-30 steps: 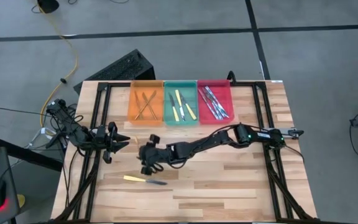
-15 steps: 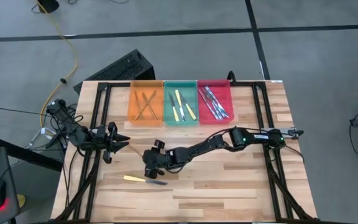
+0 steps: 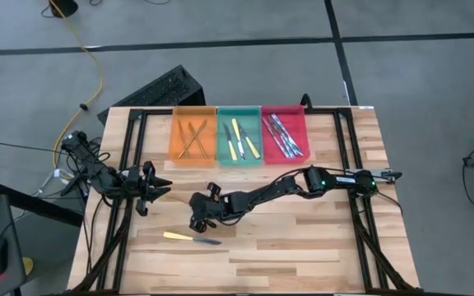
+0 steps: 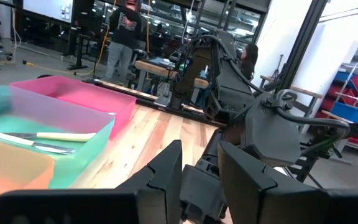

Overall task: Sort silverware by color (type)
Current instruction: Put the gold table knife into the orange bin, then put the yellow table knife into the blue bin

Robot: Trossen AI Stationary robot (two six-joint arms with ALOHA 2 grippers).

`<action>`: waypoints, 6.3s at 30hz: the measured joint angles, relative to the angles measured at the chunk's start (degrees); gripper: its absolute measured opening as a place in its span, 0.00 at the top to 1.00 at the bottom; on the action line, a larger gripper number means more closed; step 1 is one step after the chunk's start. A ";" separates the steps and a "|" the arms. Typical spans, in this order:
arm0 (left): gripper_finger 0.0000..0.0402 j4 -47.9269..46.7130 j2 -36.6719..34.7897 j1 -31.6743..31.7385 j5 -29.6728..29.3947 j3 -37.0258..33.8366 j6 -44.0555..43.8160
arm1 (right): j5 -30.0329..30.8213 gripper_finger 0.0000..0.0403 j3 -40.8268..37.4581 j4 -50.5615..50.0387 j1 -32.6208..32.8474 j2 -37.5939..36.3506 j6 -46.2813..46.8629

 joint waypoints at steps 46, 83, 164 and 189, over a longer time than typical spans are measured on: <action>0.78 0.00 0.00 0.00 -0.01 0.00 0.00 | 4.80 0.94 -0.37 2.18 0.23 -6.74 -6.38; 0.78 -0.01 0.02 0.02 0.00 0.00 0.00 | 4.50 0.94 -0.29 2.72 -11.54 -11.63 -6.68; 0.78 0.00 0.00 0.02 -0.02 0.00 0.00 | 2.11 0.85 -0.24 7.50 -22.18 -6.21 0.80; 0.78 0.01 0.00 0.02 0.00 0.00 0.00 | -6.63 0.57 -0.24 9.69 -22.60 -6.21 -2.35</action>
